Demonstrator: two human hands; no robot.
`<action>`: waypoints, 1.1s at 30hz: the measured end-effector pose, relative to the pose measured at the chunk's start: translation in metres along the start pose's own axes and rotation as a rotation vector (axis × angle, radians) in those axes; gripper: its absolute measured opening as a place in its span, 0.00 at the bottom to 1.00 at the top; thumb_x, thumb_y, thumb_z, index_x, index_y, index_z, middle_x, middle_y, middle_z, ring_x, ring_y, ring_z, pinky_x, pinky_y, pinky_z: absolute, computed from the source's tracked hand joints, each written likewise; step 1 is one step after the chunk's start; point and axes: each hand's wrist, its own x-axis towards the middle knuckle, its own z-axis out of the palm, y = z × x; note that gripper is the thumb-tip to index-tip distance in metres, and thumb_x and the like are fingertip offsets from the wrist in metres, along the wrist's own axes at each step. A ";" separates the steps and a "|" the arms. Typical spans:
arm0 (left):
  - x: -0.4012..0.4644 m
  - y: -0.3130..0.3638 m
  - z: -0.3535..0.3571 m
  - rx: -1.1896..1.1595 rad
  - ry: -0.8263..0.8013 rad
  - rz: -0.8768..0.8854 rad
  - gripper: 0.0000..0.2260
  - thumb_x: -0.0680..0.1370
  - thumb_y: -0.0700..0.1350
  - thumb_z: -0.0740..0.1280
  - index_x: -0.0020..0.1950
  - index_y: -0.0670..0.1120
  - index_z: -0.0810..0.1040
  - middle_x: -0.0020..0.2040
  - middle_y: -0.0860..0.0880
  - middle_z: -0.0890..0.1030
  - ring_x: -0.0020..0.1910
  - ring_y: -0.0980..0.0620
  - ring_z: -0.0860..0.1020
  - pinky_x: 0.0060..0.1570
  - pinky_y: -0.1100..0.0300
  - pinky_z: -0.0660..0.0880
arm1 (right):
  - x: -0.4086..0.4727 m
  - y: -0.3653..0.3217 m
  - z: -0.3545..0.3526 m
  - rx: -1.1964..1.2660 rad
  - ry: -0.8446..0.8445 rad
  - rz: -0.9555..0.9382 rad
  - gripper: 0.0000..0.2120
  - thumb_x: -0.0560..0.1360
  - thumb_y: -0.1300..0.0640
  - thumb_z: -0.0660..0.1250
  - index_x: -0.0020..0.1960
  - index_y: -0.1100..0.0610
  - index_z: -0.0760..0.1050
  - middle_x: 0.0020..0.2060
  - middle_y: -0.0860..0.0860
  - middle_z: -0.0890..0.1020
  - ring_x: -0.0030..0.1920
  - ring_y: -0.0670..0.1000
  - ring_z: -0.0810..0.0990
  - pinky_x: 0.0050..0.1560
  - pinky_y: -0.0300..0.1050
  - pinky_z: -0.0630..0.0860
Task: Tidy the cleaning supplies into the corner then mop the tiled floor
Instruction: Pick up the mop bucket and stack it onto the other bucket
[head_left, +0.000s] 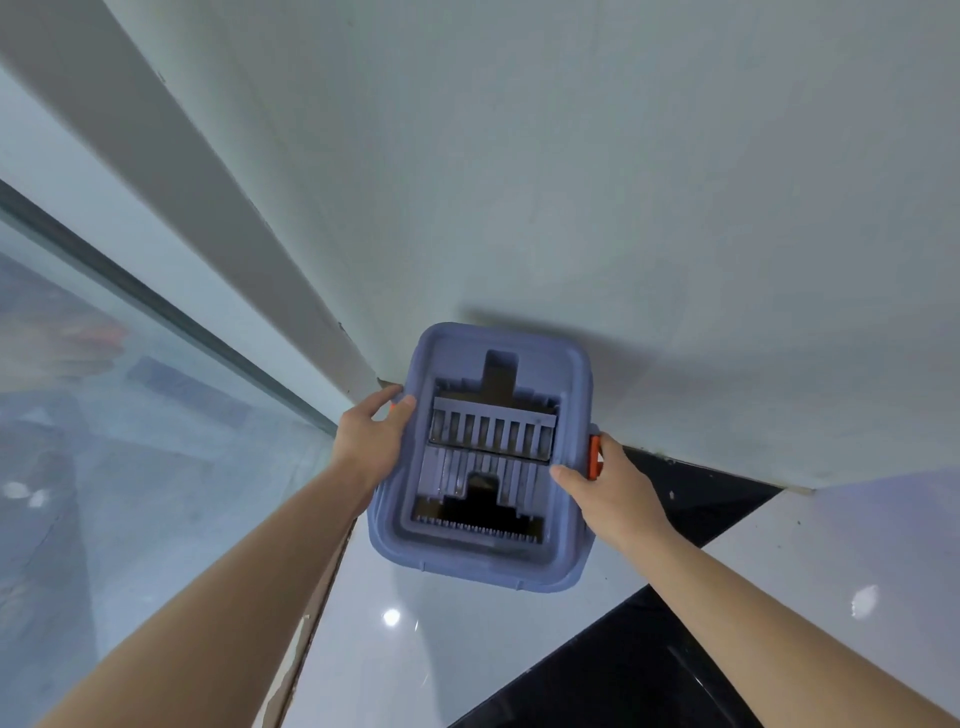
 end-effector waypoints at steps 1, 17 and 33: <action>-0.002 0.001 0.002 0.024 0.014 0.000 0.19 0.80 0.55 0.61 0.70 0.53 0.72 0.66 0.48 0.74 0.59 0.45 0.75 0.58 0.53 0.74 | -0.001 0.000 -0.001 -0.016 0.006 -0.009 0.23 0.76 0.48 0.65 0.67 0.54 0.64 0.56 0.51 0.79 0.53 0.54 0.80 0.53 0.49 0.79; -0.164 0.064 0.083 0.762 0.037 0.707 0.21 0.82 0.51 0.57 0.74 0.46 0.66 0.76 0.46 0.62 0.74 0.42 0.61 0.68 0.43 0.62 | -0.135 0.045 -0.125 -0.462 0.217 -0.393 0.35 0.73 0.35 0.42 0.78 0.47 0.51 0.77 0.45 0.56 0.77 0.48 0.55 0.75 0.44 0.54; -0.405 0.073 0.342 0.900 -0.434 0.879 0.23 0.81 0.51 0.56 0.76 0.48 0.61 0.76 0.47 0.62 0.74 0.43 0.60 0.70 0.45 0.61 | -0.352 0.360 -0.320 -0.181 0.584 0.234 0.31 0.77 0.38 0.55 0.76 0.49 0.56 0.73 0.46 0.64 0.73 0.48 0.64 0.71 0.42 0.62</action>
